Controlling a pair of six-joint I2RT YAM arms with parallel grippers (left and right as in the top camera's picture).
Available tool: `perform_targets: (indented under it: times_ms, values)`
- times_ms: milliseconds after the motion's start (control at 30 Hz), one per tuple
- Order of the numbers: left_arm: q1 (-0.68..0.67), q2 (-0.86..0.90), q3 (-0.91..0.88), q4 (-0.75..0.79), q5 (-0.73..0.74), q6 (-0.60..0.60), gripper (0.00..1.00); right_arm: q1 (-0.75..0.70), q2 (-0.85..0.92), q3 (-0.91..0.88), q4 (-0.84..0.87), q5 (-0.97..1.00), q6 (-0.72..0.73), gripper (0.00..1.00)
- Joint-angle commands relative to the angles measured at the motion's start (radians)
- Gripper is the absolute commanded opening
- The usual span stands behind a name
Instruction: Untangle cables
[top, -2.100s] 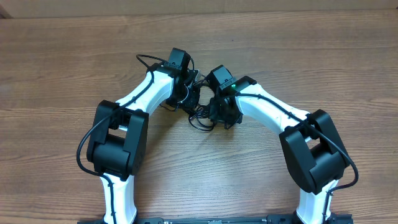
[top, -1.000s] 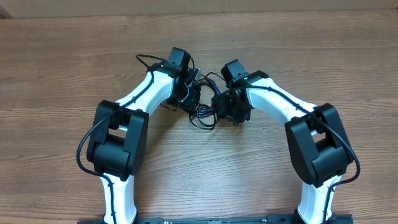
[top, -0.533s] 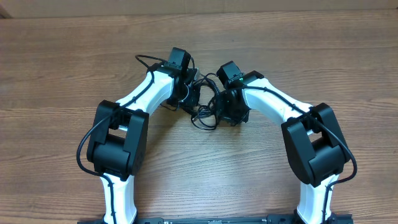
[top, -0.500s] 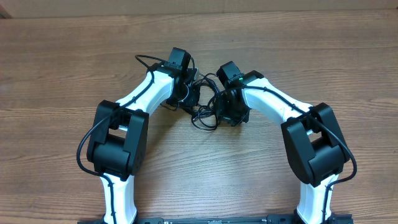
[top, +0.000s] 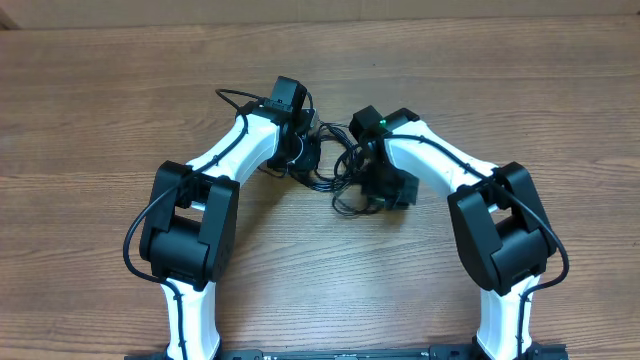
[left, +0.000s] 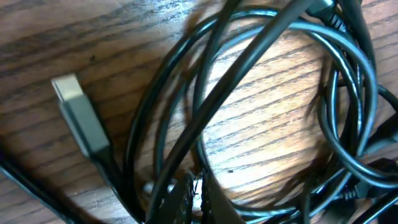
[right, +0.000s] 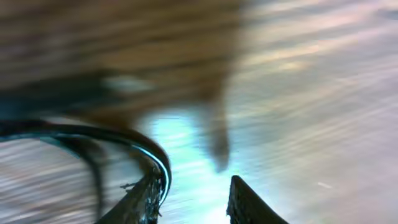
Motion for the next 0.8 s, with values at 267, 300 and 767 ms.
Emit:
perform_targets:
  times_ms: [267,300,767]
  values:
    - [0.006,0.011,-0.006,0.003,-0.006,-0.010,0.08,-0.183,0.012,-0.014,-0.196,0.167,0.003,0.38]
    - [0.006,0.011,-0.006,0.003,-0.006,-0.010,0.08,-0.198,0.012,-0.018,-0.196,0.167,0.003,0.38]
    - [0.006,0.011,-0.006,0.000,-0.002,-0.010,0.09,-0.315,0.012,0.031,-0.388,0.091,-0.128,0.67]
